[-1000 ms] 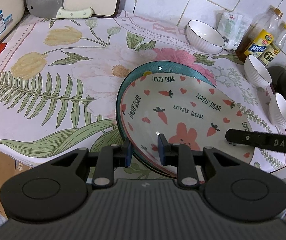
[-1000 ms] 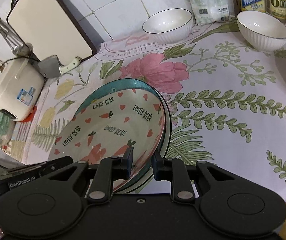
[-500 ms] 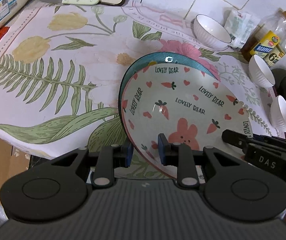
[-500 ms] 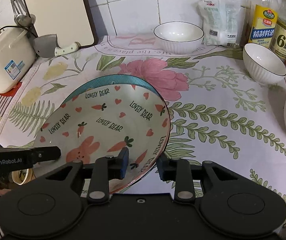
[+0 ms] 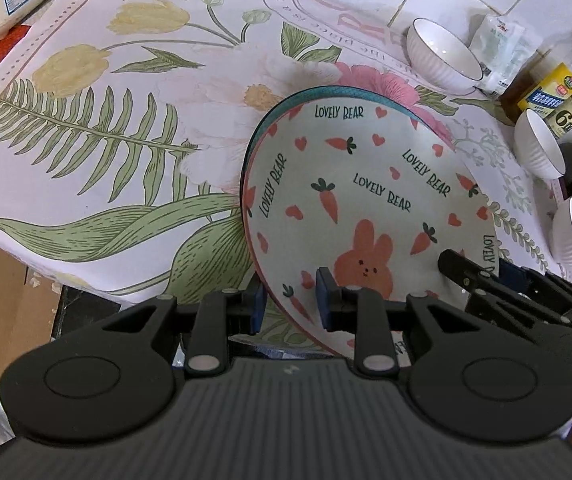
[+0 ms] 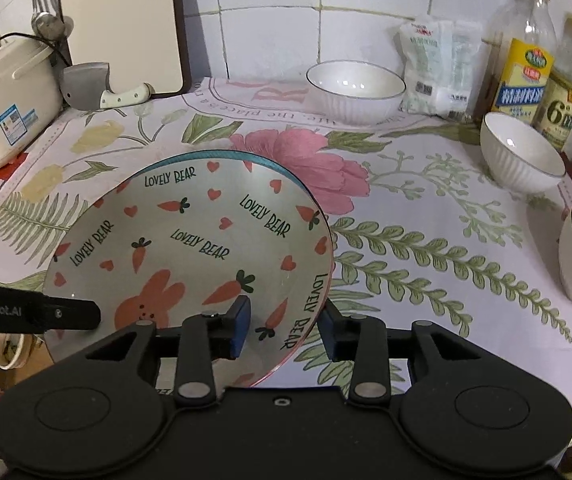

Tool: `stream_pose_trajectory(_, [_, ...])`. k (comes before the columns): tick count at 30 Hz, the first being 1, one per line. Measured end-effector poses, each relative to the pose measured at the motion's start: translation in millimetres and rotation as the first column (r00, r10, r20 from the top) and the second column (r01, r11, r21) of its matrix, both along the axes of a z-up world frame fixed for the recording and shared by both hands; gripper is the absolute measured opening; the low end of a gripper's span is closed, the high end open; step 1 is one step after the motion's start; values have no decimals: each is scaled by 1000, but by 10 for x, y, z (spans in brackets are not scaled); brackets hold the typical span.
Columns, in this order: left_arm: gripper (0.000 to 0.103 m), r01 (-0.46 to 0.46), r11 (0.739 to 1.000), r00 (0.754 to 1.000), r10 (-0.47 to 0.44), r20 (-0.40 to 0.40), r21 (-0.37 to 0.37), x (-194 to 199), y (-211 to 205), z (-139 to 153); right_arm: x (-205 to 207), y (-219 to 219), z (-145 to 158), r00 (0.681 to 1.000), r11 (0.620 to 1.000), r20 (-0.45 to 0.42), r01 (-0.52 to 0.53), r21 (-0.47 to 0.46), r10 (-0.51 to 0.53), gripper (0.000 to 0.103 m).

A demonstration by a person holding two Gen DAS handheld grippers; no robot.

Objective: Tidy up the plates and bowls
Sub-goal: 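Lower the bunny plate onto the blue-rimmed plate stack with both grippers, then open both grippers and pull them back from the plate stack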

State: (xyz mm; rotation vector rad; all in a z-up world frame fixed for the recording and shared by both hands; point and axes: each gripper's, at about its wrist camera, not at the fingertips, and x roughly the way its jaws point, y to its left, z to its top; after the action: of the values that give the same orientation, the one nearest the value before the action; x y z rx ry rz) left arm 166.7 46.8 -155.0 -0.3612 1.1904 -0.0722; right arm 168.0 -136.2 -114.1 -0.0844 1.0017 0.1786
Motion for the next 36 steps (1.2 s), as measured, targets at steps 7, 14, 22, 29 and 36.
stream_pose_trajectory(7, [25,10,999,999,-9,-41,31,82,-38,-5,-29,23,-50,998,999,53,-28,-42,30,44])
stream_pose_trajectory(14, [26,39,996,999,-37,-24,81,98,-65,1,-48,149,-129,989,986,119,-67,-150,86,44])
stream_pose_trajectory(22, [26,44,996,999,-43,-17,79,26,-89,49,-62,97,-120,988,990,129,-64,-123,80,44])
stream_pose_trajectory(29, [34,59,994,998,-59,-3,95,-178,-187,203,-346,-151,135,984,997,159,-80,16,76,46])
stream_pose_trajectory(36, [44,112,985,992,-117,35,129,-447,-356,584,-696,-477,507,970,990,238,-88,113,59,51])
